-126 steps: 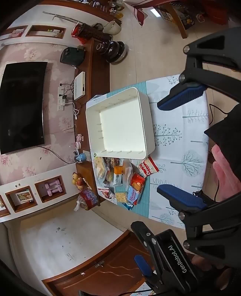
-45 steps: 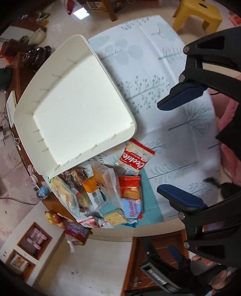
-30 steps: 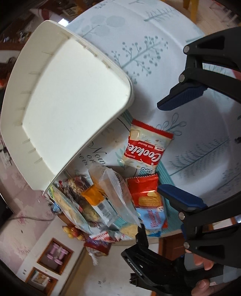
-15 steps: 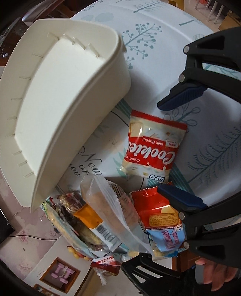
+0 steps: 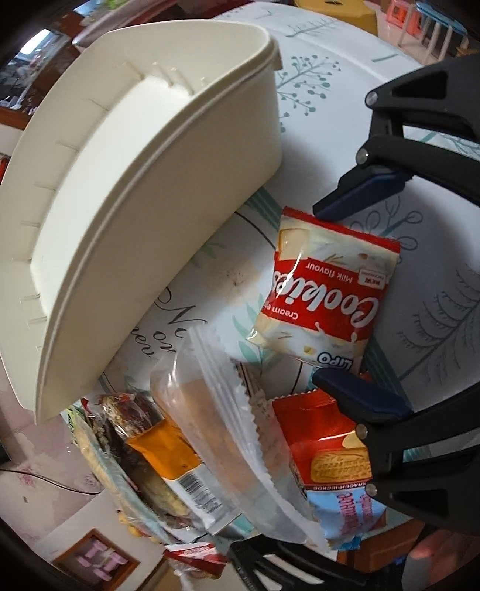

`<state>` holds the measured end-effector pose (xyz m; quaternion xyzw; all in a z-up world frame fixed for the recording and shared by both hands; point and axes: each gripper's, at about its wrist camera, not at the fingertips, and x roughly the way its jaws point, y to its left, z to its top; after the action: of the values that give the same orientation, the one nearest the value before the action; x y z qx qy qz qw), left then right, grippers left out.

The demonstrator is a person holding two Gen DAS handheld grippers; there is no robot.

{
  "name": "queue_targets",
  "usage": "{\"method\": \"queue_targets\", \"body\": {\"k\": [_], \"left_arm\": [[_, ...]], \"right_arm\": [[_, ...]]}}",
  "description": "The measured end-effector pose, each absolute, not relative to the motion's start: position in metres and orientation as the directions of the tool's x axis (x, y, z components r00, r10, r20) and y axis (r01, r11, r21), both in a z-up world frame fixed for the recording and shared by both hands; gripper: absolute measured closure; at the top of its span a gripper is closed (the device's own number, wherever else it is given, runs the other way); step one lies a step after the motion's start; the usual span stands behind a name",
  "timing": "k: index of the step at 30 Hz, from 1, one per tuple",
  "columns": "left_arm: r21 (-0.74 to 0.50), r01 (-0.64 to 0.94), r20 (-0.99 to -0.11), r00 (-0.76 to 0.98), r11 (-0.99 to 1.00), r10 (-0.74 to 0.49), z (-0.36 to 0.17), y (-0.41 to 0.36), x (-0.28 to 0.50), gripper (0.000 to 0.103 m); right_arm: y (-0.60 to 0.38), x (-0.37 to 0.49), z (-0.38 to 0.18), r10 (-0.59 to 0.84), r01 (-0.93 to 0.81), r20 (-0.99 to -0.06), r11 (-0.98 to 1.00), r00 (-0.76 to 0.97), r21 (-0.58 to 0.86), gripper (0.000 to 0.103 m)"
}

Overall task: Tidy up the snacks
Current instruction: 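Grasp the blue Yubileinoe biscuit pack with left gripper while right grasps red Cookies packet, then lift both packs and carry them over the white tray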

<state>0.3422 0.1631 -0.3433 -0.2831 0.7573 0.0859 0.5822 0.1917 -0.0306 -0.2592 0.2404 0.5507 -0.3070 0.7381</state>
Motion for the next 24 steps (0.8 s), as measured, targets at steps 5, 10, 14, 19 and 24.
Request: {"method": "queue_targets", "body": {"k": [5,10,14,19,24], "left_arm": [[-0.217,-0.519,-0.928,-0.152,0.827,-0.339,-0.325,0.176,0.331,0.024],[-0.257,-0.514,-0.914,-0.144,0.818,-0.378,-0.321,0.18,0.332,0.037],[-0.266,-0.509,-0.909,-0.151,0.818,-0.389,-0.316,0.182,0.327,0.04],[-0.256,-0.503,-0.914,-0.151,0.826,-0.375,-0.319,0.179,0.313,0.042],[-0.228,-0.502,-0.924,-0.158,0.834,-0.348,-0.32,0.174,0.307,0.044]], "right_arm": [[-0.024,0.205,-0.264,-0.209,0.689,-0.96,0.724,0.185,-0.025,0.024],[-0.018,0.201,-0.262,-0.182,0.664,-0.963,0.748,0.201,-0.003,0.034],[-0.014,0.197,-0.262,-0.164,0.634,-0.962,0.773,0.22,0.014,0.04],[-0.01,0.199,-0.259,-0.127,0.6,-0.961,0.799,0.244,0.047,0.045],[-0.011,0.192,-0.26,-0.06,0.554,-0.967,0.828,0.248,0.091,0.047]]}}
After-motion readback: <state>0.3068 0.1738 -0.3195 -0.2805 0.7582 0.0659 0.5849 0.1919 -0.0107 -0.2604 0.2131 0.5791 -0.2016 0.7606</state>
